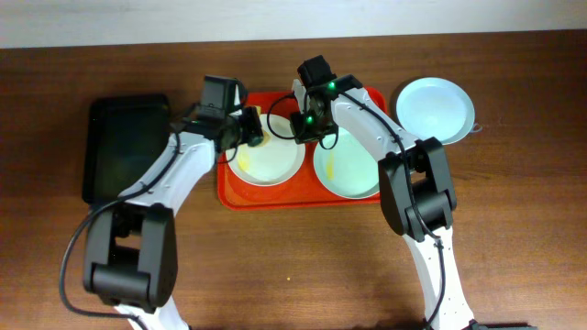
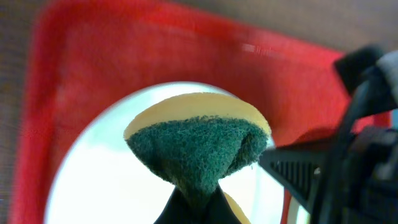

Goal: Clean dirty plates on tray and stack at the side
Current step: 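Scrub the cream plate with the sponge in the left gripper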

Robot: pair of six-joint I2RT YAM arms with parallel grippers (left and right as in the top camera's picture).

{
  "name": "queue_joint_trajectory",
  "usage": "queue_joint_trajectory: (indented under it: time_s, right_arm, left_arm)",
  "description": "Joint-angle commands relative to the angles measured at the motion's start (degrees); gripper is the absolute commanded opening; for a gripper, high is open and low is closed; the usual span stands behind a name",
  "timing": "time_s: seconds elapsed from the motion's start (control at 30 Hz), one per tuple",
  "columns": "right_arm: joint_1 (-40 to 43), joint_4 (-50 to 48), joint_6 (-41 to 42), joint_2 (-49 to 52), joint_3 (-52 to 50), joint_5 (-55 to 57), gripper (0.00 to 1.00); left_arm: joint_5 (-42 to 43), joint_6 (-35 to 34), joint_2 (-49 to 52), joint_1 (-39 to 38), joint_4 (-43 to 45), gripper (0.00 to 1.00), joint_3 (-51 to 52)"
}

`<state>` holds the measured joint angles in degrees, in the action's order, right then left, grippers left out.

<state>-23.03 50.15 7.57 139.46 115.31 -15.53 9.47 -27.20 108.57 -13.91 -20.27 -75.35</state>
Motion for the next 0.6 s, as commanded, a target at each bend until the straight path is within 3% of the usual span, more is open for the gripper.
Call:
queue_joint_trajectory:
  time_s: [0.0,0.07,0.23,0.43,0.57]
  right_arm:
    - [0.2,0.4,0.5,0.8,-0.8,3.1,0.04]
    - [0.2,0.4,0.4,0.9,-0.8,3.1,0.04]
    - [0.2,0.4,0.4,1.5,-0.8,3.1,0.04]
    - [0.2,0.7,0.5,4.3,-0.8,3.1,0.04]
    - [0.2,1.1,0.4,4.3,-0.8,3.1,0.04]
  left_arm:
    - [0.2,-0.8,2.9,-1.6,0.7,0.00,-0.4]
    - [0.5,-4.3,4.4,-1.9,0.5,0.00,-0.4]
    - [0.5,-4.6,6.5,-3.3,-1.0,0.00,-0.4]
    - [-20.2,-4.0,6.9,-3.3,-9.4,0.00,-0.4]
    - [-24.1,3.3,6.3,-2.9,-10.4,0.00,-1.5]
